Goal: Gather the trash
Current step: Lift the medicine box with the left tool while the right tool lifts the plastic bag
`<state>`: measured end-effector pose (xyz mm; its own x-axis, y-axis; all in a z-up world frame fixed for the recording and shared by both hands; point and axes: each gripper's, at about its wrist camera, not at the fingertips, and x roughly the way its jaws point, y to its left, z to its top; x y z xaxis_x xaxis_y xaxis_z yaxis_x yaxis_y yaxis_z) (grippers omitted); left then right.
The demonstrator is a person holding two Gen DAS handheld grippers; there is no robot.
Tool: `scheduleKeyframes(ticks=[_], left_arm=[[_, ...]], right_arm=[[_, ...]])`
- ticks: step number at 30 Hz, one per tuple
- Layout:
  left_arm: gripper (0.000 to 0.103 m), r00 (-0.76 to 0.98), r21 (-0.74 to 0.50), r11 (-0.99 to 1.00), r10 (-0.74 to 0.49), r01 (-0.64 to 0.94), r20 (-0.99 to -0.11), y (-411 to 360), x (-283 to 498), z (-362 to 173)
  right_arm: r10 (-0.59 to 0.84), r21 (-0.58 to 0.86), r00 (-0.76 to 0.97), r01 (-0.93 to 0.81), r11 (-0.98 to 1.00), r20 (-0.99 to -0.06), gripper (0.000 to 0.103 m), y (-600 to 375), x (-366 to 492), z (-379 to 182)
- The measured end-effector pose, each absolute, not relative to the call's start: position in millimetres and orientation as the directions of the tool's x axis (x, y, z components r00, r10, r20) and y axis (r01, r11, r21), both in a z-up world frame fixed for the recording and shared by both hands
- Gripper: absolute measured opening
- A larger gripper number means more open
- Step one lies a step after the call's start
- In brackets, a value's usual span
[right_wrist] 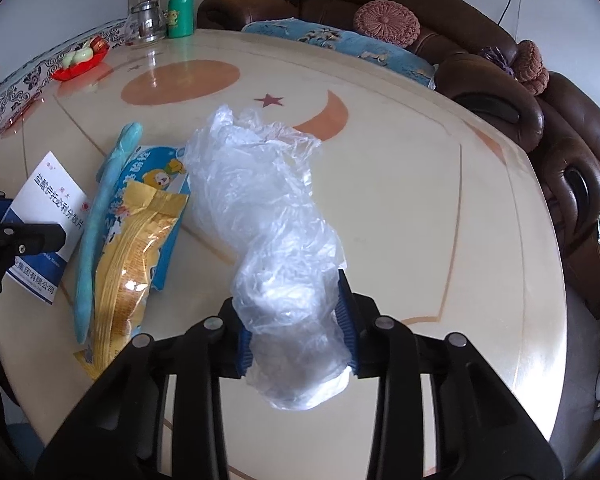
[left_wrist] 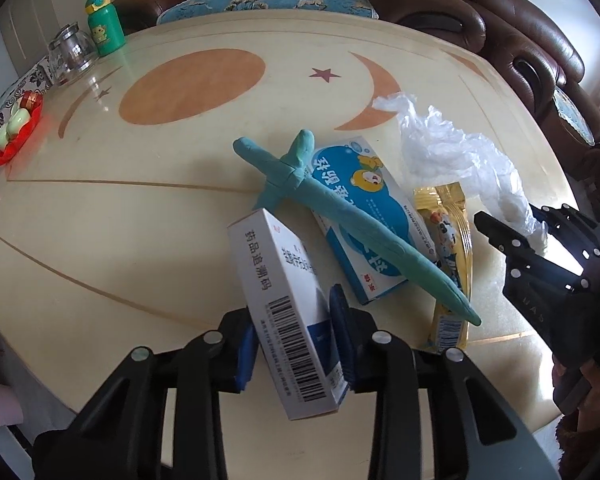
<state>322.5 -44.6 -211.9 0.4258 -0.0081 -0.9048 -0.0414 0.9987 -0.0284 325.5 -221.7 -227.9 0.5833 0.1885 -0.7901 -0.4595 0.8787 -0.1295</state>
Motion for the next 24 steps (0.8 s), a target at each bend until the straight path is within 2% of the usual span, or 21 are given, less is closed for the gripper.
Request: scheduleKeyframes(ticks=[11,24], left_arm=[[0.024,0.436,-0.027,0.998,0.001,-0.057,-0.9,-34.8,321.7,-210.4],[0.02,0.47,0.004,0.998,0.031,-0.057,-0.882,-24.0,320.4,-199.7]], right_arm=[[0.174,-0.125,0.604,-0.42,0.899,-0.778,0.033,-223.0,322.4,-227.5],[0.161,-0.123,0.644,-0.373,0.92,-0.748,0.033,-224.1,311.2,-214.1]])
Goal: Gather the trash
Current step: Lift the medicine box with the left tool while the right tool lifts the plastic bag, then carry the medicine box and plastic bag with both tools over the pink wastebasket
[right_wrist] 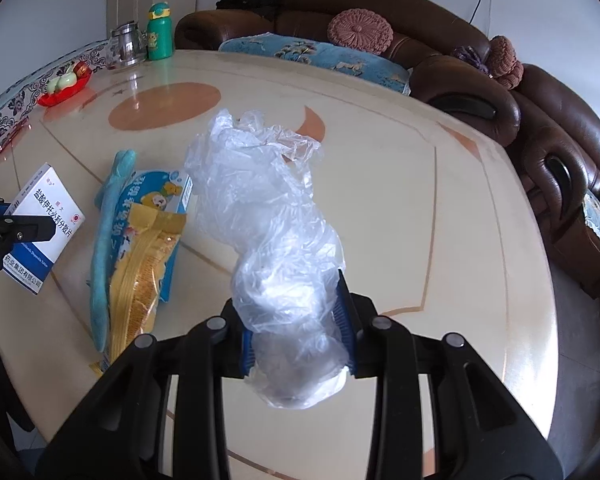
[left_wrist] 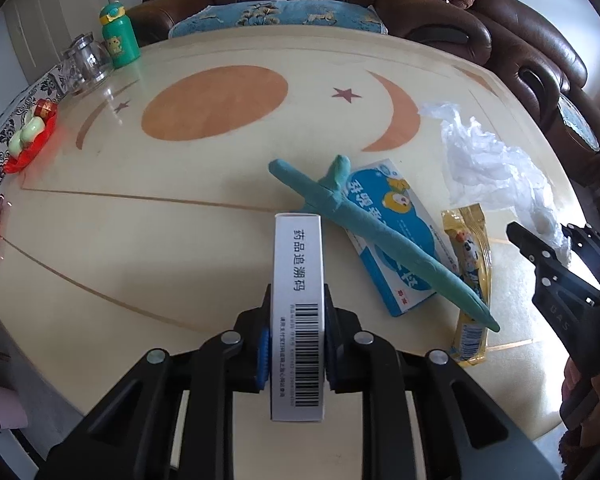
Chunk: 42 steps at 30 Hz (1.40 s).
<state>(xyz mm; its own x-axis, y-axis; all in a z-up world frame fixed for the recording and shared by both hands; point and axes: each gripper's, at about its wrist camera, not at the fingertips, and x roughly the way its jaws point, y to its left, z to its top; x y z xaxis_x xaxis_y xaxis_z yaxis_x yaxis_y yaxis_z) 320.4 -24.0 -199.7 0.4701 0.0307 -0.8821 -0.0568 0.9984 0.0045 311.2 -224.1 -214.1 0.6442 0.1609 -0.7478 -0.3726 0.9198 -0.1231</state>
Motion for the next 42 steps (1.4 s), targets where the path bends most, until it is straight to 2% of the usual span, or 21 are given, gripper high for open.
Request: scheduleKeyframes(ticks=[25,34,42], left_arm=[[0.02,0.542,0.055,0.998,0.048,-0.003,-0.839,-14.3,303.0,-158.4],[0.02,0.581,0.034,0.999,0.014,0.023,-0.814,-9.0,286.6,-130.3],[0.02,0.601,-0.024,0.995,-0.081,0.101,-0.795,-8.7,257.8,-101.8]], right_arm=[[0.137,-0.131,0.713,-0.307,0.943,-0.688,0.031,-208.4,258.3,-149.7],[0.109,-0.147,0.746,-0.268,0.952,-0.657,0.031,-207.9,237.0,-128.6],[0.105,-0.136,0.774,-0.24,0.961,-0.624,0.031,-203.5,203.6,-106.5]])
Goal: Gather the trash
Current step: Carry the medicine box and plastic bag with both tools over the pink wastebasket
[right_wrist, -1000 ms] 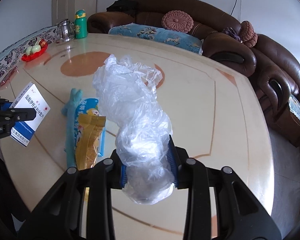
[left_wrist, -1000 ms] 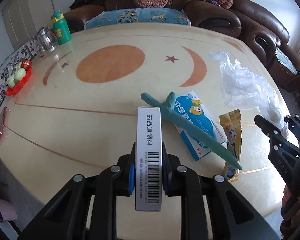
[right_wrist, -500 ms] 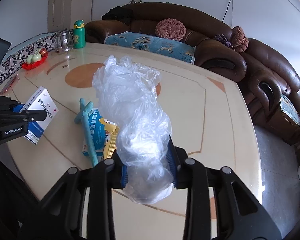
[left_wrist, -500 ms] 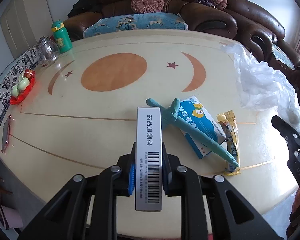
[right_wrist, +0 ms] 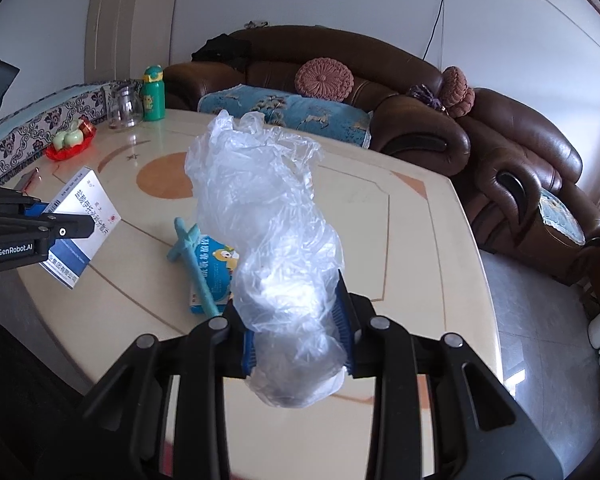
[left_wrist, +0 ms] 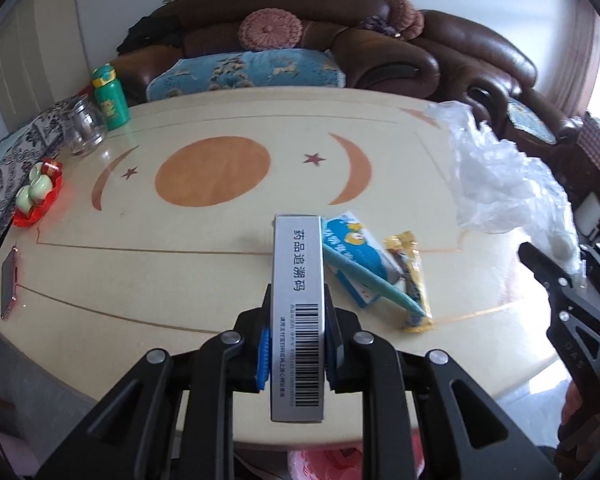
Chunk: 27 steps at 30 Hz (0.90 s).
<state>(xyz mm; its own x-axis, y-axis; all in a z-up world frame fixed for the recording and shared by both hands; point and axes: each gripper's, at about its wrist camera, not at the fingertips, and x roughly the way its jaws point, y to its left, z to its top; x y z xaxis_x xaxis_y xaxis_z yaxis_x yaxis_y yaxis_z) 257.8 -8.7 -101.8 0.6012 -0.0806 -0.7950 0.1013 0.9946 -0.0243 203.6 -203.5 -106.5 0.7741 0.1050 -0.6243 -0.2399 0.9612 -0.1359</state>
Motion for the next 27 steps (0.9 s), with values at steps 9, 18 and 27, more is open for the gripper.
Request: scheduleKeyframes(ticks=[9,18,27], left_arm=[[0.02,0.639,-0.009,0.987,-0.109,0.158,-0.762,-13.7,212.9,-75.4],[0.02,0.666,0.03,0.98,-0.112,0.198,-0.737,-23.9,162.8,-59.6],[0.02,0.672,0.041,0.971,-0.133,0.235,-0.728,-27.9,114.4,-50.4]], right_arm=[[0.101,-0.12,0.787,-0.216,0.969,-0.608,0.031,-205.4,156.9,-86.2],[0.066,-0.118,0.791,-0.171,0.978,-0.608,0.031,-203.8,111.1,-72.0],[0.057,-0.107,0.783,-0.155,0.982,-0.62,0.031,-194.1,65.1,-68.7]])
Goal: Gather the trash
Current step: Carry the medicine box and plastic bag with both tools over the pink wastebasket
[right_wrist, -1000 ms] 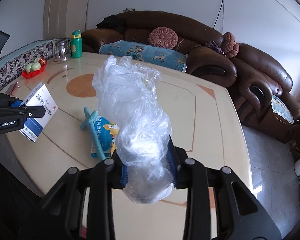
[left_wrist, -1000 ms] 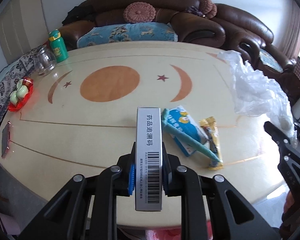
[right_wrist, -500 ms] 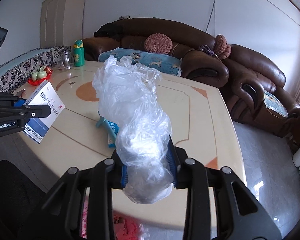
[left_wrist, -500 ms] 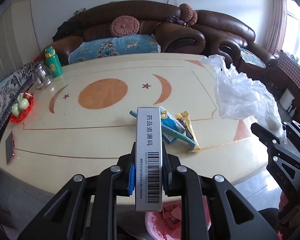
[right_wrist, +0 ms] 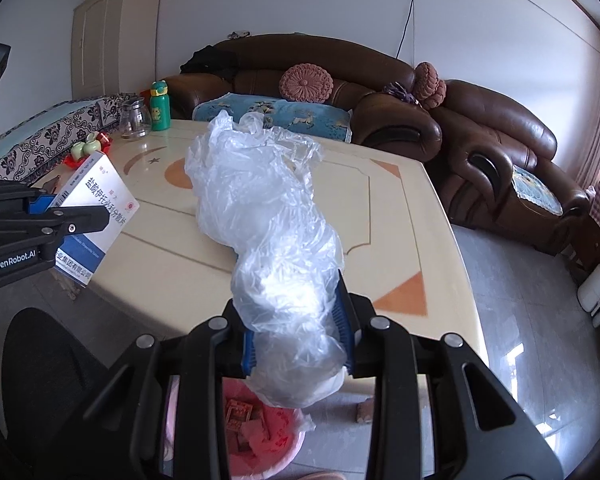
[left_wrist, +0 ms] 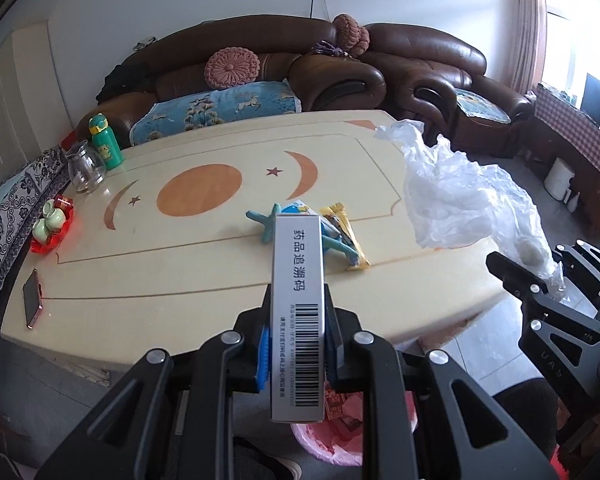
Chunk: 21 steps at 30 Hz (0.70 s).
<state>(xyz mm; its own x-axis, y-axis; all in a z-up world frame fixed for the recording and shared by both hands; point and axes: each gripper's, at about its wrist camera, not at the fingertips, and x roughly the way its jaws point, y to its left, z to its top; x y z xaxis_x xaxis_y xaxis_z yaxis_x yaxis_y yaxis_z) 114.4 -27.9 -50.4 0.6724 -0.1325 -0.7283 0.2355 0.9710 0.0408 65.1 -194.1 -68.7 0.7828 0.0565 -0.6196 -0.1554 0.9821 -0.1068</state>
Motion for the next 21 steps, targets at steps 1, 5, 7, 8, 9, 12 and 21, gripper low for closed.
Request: scheduleKeyframes(ticks=[1,5,7,8,9,12,21], left_arm=[[0.02,0.671,0.042,0.97,-0.135,0.24,-0.729,-28.4,109.9,-50.6],[0.02,0.662,0.044,0.966,-0.141,0.254,-0.736,-29.7,92.1,-55.2],[0.02,0.651,0.042,0.964,-0.144,0.262,-0.745,-29.7,84.0,-61.7],[0.02,0.645,0.042,0.963,-0.145,0.265,-0.75,-30.1,81.6,-64.8],[0.02,0.638,0.04,0.963,-0.146,0.268,-0.756,-29.8,79.0,-69.0],[0.021,0.615,0.037,0.959,-0.152,0.282,-0.774,-30.3,69.6,-82.4],[0.021,0.532,0.018,0.947,-0.164,0.32,-0.831,-35.0,57.1,-126.5]], right_arm=[[0.056,-0.105,0.782,-0.153,0.983,-0.62,0.031,-193.1,60.0,-68.1],[0.047,-0.104,0.778,-0.143,0.984,-0.626,0.031,-190.2,42.5,-67.5],[0.041,-0.103,0.775,-0.136,0.985,-0.631,0.031,-189.1,34.0,-68.4],[0.039,-0.102,0.773,-0.133,0.986,-0.633,0.031,-189.6,30.1,-69.4],[0.037,-0.102,0.769,-0.132,0.986,-0.638,0.031,-189.1,25.1,-70.9],[0.028,-0.106,0.76,-0.127,0.986,-0.649,0.031,-188.5,14.9,-75.3],[0.037,-0.078,0.692,-0.133,0.988,-0.721,0.032,-183.6,-6.8,-114.9]])
